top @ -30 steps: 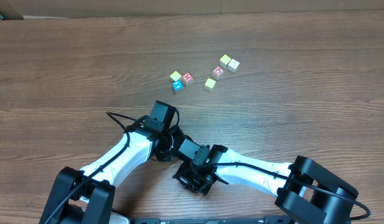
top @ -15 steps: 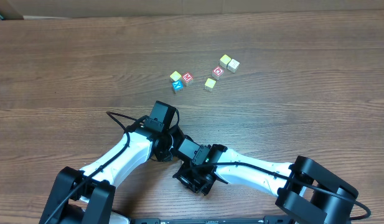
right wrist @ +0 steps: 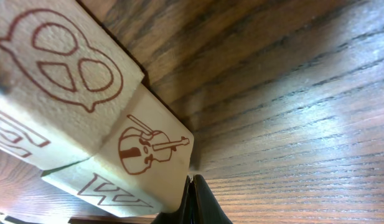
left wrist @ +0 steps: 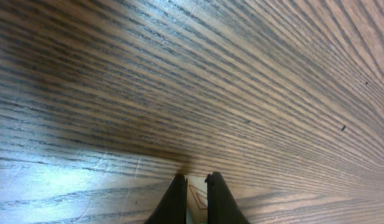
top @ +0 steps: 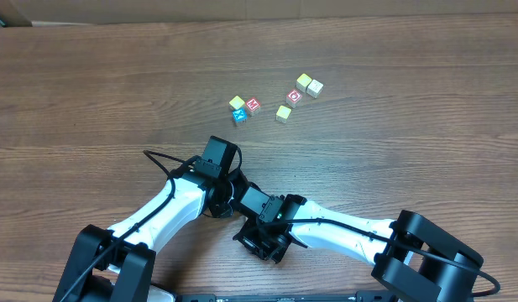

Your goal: Flip 3 blocks

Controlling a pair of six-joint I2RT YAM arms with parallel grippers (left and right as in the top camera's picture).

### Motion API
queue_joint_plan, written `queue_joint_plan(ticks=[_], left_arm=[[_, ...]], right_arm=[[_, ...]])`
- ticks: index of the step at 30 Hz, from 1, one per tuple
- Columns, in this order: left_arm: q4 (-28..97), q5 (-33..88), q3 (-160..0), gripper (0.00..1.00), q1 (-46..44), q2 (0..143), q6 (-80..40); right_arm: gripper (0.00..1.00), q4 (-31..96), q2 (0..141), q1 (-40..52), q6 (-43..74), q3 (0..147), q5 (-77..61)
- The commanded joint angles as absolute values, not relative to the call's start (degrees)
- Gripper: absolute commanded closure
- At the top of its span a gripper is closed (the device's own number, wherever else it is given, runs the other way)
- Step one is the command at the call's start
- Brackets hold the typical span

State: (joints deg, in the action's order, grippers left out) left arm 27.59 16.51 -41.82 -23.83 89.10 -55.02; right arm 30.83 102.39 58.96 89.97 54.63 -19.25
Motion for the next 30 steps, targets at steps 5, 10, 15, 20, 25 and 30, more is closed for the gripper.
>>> queue_joint_plan(ticks=[5,10,15,20,25,30], left_arm=[[31.1,17.4,-38.0,0.96,-24.7,90.7,-52.7],[31.1,17.4,-38.0,0.96,-24.7,90.7,-52.7],[31.1,17.4,-38.0,0.96,-24.7,90.7,-52.7],[31.1,17.4,-38.0,0.96,-24.7,90.7,-52.7],[31.1,17.4,-38.0,0.96,-24.7,90.7,-52.7],[31.1,17.4,-38.0,0.96,-24.7,90.7,-52.7]], right_arm=[[0.96,28.8,103.3,56.6,88.5,55.4,-7.2],[0.96,28.8,103.3,56.6,88.5,55.4,-7.1],[0.96,28.8,103.3,56.6,88.5,55.4,-7.1],[0.95,28.8,103.3,56.6,88.5,55.4,-7.1],[0.93,28.8,103.3,56.6,88.5,55.4,-7.1],[0.96,28.8,103.3,56.6,88.5,55.4,-7.2]])
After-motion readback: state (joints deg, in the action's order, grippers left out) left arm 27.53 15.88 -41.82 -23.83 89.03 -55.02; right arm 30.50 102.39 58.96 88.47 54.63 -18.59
